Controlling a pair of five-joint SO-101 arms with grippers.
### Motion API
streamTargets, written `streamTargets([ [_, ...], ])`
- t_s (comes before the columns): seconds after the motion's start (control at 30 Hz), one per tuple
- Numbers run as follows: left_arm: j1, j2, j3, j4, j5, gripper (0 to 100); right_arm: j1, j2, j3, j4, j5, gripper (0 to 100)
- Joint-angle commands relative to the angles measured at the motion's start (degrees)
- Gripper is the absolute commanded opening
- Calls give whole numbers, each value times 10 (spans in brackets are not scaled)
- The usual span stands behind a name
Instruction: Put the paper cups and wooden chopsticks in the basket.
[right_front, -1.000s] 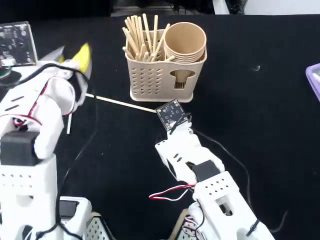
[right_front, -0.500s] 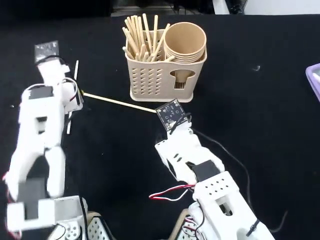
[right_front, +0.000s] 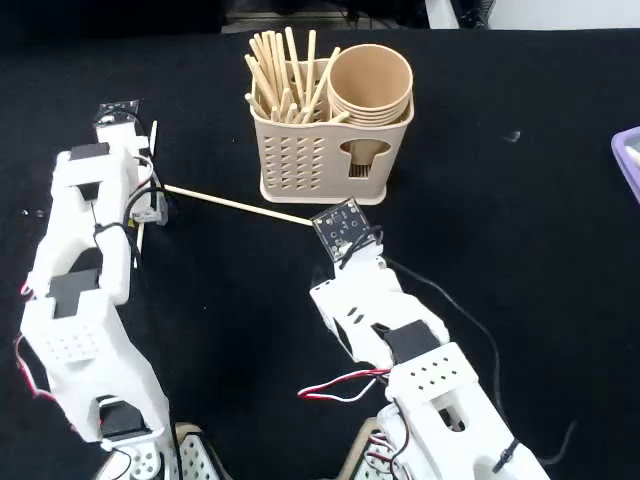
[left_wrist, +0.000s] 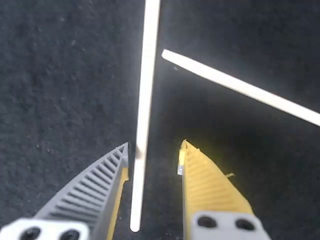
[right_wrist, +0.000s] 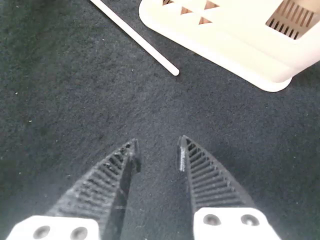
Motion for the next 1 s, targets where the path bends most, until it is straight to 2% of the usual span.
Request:
streamTargets([
  [0.0,-22,8,-54,3,-7,166,-7,-16,-3,-10,5,130],
  [0.13,-30,18,-69,3,-13,166,-7,-16,-3,-10,5,130],
  [0.23,-29,33,-68,7,-59,164,-7,-16,-3,-10,5,130],
  [0.4,-30,55,-66,7,-102,36,-7,-16,-3,-10,5,130],
  [0.57,-33,42,-72,40,-104,30,-7,-16,-3,-10,5,130],
  [0.83,-31,-120,-65,119,-98,30,-7,-16,-3,-10,5,130],
  [0.97,-29,-241,-65,140,-12,30,-7,-16,-4,-11,5,130],
])
